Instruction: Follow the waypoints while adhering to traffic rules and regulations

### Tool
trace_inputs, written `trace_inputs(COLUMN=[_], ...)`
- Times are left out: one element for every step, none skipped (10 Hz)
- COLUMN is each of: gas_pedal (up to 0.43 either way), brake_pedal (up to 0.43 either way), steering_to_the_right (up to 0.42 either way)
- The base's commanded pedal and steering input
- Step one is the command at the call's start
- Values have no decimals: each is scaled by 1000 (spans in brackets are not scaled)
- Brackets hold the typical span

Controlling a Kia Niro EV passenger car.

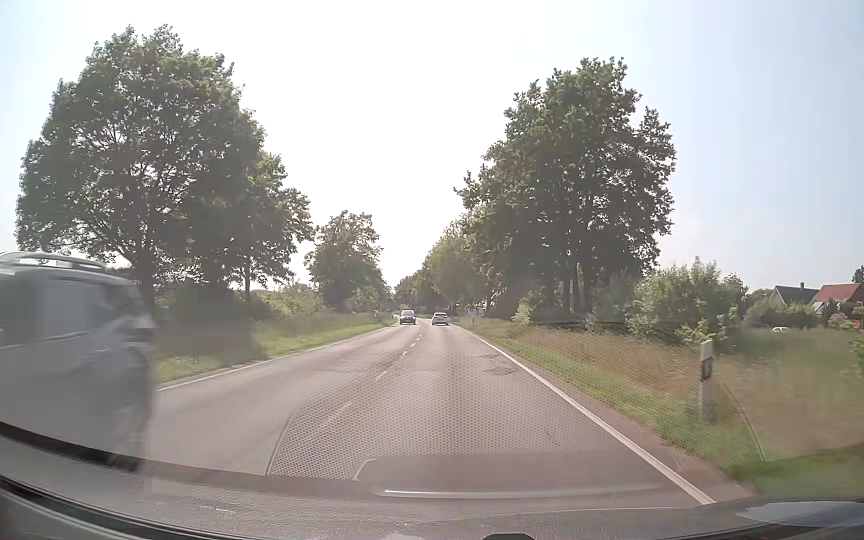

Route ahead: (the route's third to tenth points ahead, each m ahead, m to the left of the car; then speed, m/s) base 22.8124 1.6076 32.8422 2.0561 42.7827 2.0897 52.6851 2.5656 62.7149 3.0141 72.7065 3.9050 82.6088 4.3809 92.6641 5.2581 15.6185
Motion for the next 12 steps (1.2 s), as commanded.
trace_inputs(gas_pedal=[220,209,209,197,189,189,189,189,189,189,189,189], brake_pedal=[0,0,0,0,0,0,0,0,0,0,0,0], steering_to_the_right=[-2,-2,-3,-4,-4,-4,-4,-4,-4,-4,-4,-4])
